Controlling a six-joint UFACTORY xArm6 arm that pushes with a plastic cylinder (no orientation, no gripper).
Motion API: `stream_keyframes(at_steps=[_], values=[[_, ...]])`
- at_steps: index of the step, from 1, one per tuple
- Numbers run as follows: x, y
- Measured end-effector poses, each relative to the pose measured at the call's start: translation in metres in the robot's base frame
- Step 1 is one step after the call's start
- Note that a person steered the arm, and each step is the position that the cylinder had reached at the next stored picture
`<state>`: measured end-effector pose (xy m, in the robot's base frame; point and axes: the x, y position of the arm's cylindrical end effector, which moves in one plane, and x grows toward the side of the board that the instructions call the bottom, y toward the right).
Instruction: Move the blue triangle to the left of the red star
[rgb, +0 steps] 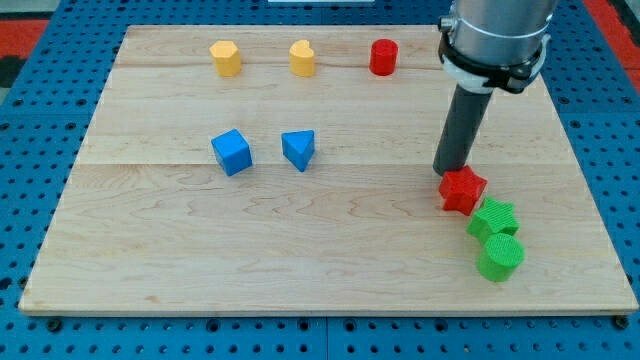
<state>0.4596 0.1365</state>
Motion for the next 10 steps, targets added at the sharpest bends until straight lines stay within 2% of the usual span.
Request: stream_keyframes(at_steps=[1,2,3,4,5,10], values=[[-0.022,-0.038],[-0.065,-0.1],[-0.073,-0.157],[-0.041,-0.195],[-0.009,-0.143],[0.009,-0.048]])
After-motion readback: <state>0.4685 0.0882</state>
